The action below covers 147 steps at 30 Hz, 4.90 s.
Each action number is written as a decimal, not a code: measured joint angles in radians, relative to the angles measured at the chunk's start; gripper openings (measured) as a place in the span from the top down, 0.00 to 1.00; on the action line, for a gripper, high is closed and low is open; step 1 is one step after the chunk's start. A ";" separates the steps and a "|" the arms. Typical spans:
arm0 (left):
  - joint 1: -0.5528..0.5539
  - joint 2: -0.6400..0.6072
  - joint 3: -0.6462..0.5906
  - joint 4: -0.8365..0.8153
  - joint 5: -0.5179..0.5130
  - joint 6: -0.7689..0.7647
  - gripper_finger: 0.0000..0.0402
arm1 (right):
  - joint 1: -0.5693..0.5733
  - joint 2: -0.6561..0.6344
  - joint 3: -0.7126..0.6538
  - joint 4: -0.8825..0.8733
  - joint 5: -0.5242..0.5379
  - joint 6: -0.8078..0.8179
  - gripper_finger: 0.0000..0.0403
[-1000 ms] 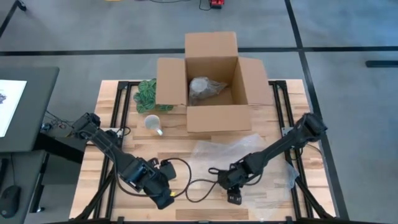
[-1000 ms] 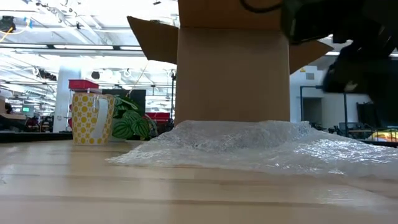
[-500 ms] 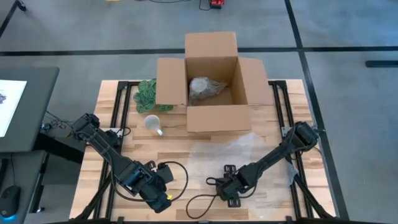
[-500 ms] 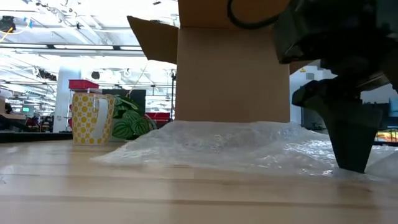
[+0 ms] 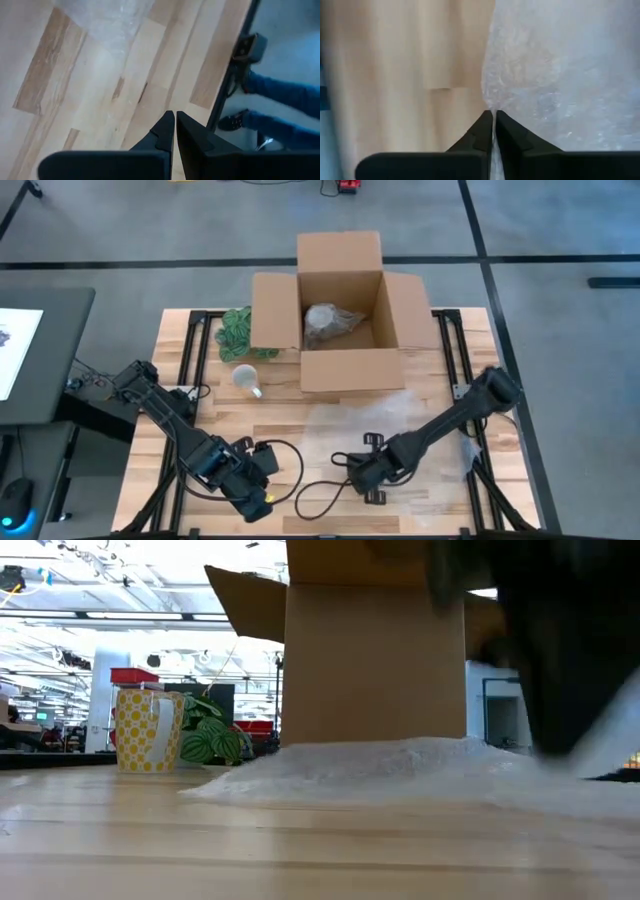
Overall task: Wrap mug
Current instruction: Wrap the yellow mug with bubble wrap
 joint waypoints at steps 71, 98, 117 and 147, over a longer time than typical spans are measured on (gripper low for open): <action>-0.162 -0.204 -0.293 -0.226 -0.429 -0.993 1.00 | -0.108 -0.210 0.107 -0.001 -0.153 0.063 0.65; -0.235 -0.215 -0.430 -0.072 -0.385 -1.137 1.00 | -0.059 -0.212 -0.515 0.290 -0.207 0.316 0.67; -0.238 -0.207 -0.454 -0.089 -0.335 -1.133 0.72 | -0.095 -0.246 -0.522 0.049 -0.216 0.299 0.67; 0.157 -0.432 -0.303 -0.203 -0.265 -0.433 0.48 | -0.101 -0.245 -0.250 -0.200 -0.177 0.261 0.67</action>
